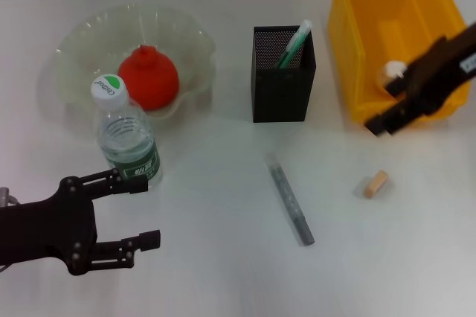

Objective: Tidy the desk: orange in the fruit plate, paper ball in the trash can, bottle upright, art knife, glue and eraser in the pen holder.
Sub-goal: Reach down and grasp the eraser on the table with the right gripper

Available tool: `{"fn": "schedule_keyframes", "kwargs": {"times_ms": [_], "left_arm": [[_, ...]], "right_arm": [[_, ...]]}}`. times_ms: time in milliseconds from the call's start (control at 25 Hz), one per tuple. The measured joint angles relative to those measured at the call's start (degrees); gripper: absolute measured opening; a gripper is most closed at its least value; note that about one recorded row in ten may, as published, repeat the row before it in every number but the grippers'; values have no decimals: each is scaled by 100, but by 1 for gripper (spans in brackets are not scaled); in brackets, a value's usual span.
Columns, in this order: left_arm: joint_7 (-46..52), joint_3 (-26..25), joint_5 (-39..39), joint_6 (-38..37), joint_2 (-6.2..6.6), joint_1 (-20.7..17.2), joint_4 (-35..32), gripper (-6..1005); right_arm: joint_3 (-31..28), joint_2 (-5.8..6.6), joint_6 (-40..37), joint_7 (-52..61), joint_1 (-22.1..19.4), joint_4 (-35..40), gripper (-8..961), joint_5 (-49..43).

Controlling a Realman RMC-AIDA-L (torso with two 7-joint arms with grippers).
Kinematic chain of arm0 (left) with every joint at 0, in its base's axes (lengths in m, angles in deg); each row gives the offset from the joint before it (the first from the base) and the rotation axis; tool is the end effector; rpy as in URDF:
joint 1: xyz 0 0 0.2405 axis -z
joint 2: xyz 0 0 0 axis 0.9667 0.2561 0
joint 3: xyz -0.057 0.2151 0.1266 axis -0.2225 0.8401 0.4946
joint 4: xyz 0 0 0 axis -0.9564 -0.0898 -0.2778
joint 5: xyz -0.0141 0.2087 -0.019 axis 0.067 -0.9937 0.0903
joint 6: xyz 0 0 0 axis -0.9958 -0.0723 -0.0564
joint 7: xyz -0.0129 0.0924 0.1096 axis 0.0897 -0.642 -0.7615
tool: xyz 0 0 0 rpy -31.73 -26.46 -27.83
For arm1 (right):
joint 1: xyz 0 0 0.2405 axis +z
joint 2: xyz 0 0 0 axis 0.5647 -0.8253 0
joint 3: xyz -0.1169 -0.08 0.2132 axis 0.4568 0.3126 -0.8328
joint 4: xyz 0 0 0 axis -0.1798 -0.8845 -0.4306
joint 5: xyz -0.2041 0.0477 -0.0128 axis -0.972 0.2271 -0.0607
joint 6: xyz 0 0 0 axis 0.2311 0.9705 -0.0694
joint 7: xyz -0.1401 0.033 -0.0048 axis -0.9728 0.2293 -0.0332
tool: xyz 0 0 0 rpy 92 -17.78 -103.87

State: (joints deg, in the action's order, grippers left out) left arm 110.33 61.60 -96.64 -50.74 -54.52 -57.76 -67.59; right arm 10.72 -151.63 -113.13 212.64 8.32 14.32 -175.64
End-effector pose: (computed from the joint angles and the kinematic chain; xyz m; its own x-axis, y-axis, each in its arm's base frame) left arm -0.3094 0.2320 0.0128 0.7862 0.2084 0.5818 0.3027 -0.9506 -0.0684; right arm 0.1350 0.3499 0.0660 0.8189 -0.5288 0.2229 -0.4609 -0.8375 -0.2935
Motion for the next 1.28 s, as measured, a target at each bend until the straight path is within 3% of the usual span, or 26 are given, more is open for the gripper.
{"fn": "schedule_keyframes", "kwargs": {"times_ms": [120, 320, 960, 1200, 1280], "left_arm": [[2, 24, 0, 20, -9, 34, 0, 811], [38, 29, 0, 23, -11, 44, 0, 811], [65, 10, 0, 26, -8, 30, 0, 811], [65, 27, 0, 33, -10, 40, 0, 811], [64, 27, 0, 35, -14, 36, 0, 811]], "right_arm": [[859, -109, 10, 270, -1, -175, 761, -780], [1507, -123, 357, 540, -28, -671, 760, -1076], [2385, -159, 1755, 826, 103, -2165, 756, -993], [2630, -170, 2048, 843, 122, -2362, 752, -952], [2657, -170, 2076, 844, 123, -2368, 680, -952]]}}
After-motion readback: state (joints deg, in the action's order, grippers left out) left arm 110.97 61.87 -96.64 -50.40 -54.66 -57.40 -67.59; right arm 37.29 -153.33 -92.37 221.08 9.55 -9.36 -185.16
